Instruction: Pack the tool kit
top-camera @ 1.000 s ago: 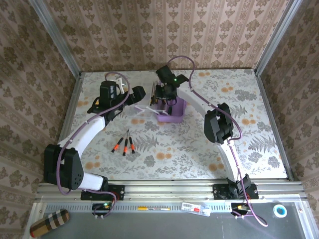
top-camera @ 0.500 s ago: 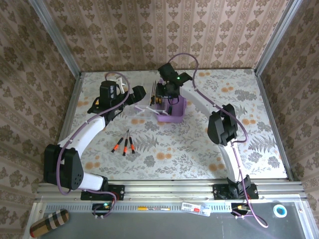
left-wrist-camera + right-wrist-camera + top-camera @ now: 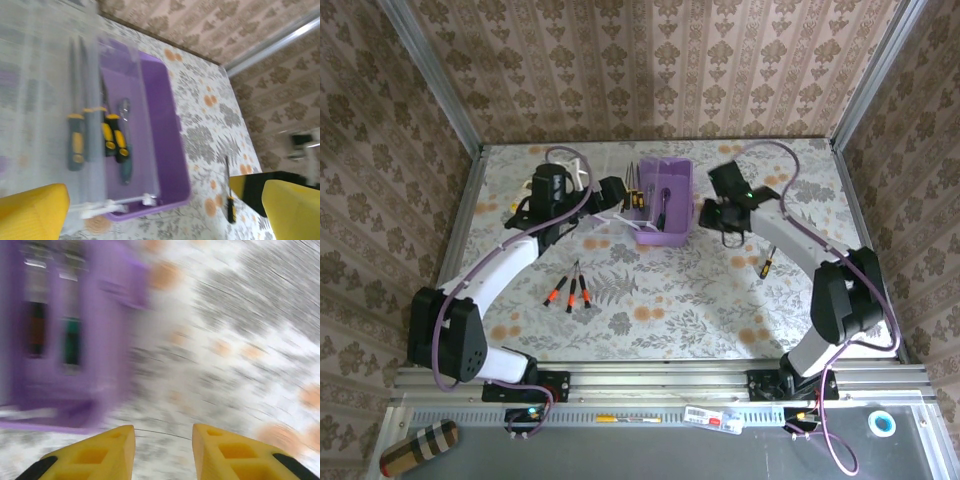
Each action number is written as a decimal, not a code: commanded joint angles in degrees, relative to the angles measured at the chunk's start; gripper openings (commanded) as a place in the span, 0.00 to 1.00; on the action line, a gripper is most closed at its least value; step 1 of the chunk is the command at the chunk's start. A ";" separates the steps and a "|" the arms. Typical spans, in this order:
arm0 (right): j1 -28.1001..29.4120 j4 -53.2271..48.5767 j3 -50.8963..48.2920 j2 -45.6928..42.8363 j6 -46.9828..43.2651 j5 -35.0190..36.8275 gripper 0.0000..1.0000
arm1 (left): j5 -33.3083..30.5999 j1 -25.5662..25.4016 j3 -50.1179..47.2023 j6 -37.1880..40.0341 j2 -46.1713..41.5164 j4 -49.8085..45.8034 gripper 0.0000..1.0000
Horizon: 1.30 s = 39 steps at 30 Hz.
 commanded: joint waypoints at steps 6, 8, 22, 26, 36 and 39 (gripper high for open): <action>-14.88 -1.88 -17.49 -10.18 1.33 7.78 0.43 | 5.09 -9.90 0.47 -2.68 4.63 1.84 1.00; -17.21 -0.69 -20.28 -10.33 0.85 5.73 0.43 | 4.94 -10.13 0.56 -2.33 4.50 1.66 1.00; -18.30 1.86 -20.38 -3.46 -0.64 -0.47 0.40 | 3.73 -10.14 0.77 -0.71 4.11 0.35 1.00; -18.30 3.83 -20.65 -2.13 -0.41 -1.02 0.34 | 3.34 -10.14 0.86 -0.31 3.79 0.09 1.00; -18.39 4.76 -20.39 -1.60 -0.39 -1.79 0.17 | 2.78 -9.96 1.17 0.45 3.45 -0.62 1.00; -18.39 4.71 -20.40 -2.28 -0.34 -1.87 0.16 | 2.55 -9.92 1.13 0.70 3.27 -0.80 1.00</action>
